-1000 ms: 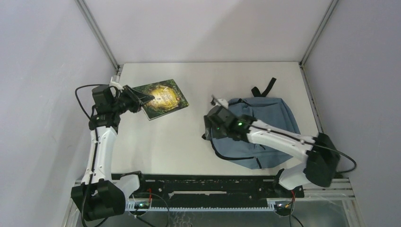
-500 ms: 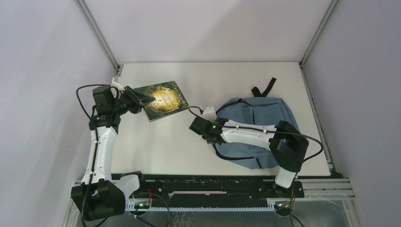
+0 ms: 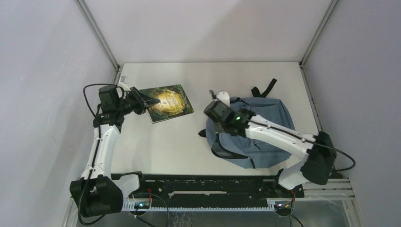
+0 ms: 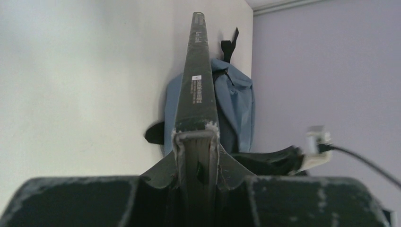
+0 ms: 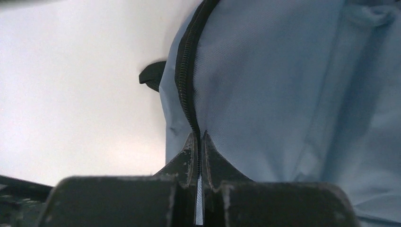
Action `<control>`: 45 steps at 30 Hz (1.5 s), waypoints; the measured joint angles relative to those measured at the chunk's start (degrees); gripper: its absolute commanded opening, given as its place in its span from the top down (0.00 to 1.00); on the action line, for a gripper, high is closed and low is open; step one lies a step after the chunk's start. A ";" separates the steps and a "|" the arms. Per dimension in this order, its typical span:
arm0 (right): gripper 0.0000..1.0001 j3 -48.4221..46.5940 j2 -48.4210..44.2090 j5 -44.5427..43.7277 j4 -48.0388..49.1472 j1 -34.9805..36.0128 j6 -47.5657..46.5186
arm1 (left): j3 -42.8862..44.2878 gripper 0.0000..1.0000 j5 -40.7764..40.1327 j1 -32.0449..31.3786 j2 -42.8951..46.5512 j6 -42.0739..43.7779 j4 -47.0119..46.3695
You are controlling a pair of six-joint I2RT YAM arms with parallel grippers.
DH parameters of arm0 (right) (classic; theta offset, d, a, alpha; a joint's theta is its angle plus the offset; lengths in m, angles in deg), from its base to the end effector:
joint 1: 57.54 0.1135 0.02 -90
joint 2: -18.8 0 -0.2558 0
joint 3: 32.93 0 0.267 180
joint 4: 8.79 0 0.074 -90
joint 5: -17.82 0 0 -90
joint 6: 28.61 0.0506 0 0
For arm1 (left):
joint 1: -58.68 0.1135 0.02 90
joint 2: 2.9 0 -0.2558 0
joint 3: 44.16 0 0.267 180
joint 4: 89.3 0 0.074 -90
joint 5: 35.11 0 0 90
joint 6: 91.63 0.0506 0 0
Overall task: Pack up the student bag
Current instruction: Place the book in the student bag.
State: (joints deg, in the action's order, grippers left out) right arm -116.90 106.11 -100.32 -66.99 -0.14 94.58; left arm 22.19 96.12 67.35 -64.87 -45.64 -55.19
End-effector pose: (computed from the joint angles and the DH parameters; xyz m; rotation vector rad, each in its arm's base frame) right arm 0.1985 0.2661 0.2492 -0.3620 2.4311 0.0097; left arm 0.2653 0.0067 0.3041 -0.5187 2.0769 -1.1181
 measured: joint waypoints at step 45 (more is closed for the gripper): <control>1.00 3.96 -24.85 29.94 5.57 -24.06 -4.59 | 27.06 0.00 0.87 -47.76 -54.47 -16.37 -22.99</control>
State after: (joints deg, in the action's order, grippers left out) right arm -112.94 81.26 -70.37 -61.42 -24.20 89.99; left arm 49.25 97.00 19.59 -119.34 -62.01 -78.19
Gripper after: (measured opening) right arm 0.010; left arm 0.995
